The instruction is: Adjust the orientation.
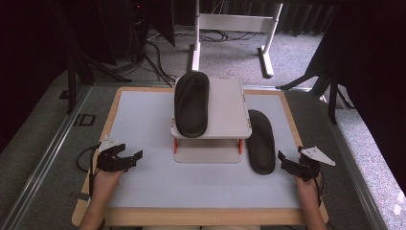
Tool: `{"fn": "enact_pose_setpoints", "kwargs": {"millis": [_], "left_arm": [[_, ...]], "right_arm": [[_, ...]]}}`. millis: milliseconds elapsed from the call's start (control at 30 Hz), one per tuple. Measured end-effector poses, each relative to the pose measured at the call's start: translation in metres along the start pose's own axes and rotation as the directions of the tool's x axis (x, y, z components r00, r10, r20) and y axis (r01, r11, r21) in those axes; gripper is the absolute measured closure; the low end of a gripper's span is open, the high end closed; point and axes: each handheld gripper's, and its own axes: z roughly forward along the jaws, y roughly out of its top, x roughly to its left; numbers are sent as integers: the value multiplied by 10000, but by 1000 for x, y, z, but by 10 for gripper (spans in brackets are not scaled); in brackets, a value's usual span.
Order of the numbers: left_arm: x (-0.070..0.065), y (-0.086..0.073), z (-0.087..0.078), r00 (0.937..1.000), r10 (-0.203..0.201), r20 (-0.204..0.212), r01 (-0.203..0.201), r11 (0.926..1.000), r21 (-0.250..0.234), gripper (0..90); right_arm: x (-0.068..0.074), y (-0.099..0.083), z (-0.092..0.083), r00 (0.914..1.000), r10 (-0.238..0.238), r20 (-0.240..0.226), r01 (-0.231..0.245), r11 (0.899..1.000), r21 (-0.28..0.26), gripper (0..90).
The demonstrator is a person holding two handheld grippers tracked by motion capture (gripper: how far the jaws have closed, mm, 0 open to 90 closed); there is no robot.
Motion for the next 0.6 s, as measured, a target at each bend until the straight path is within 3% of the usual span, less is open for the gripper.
{"fn": "enact_pose_setpoints", "kwargs": {"millis": [100, 167, 233, 300, 433, 600], "left_arm": [[-1, -10, 0, 9996, -57, -263, 47, 9993, -372, 90], [-5, -13, -2, 9952, 101, -974, -174, 9971, -746, 11], [-8, -17, -7, 9856, 387, -1644, -644, 9860, -1536, 10], [-8, -21, -9, 9732, 307, -2281, -786, 9758, -2041, 11], [-7, -25, -13, 9653, -127, -2608, -577, 9637, -2608, 11], [-10, -33, -20, 9572, -287, -2880, -772, 9338, -3495, 11]], "right_arm": [[0, 0, 0, 10000, -14, 20, 14, 10000, -18, 137], [0, 0, 0, 10000, -1, 12, 1, 10000, -12, 137], [0, 0, 0, 10000, 15, 48, -14, 10000, -41, 137], [0, 0, -1, 10000, 22, 96, -22, 10000, -59, 137], [0, 0, -1, 9995, 129, 273, -126, 9999, -106, 131], [1, 0, 0, 9994, -1, 355, 1, 10000, -5, 130]]}}
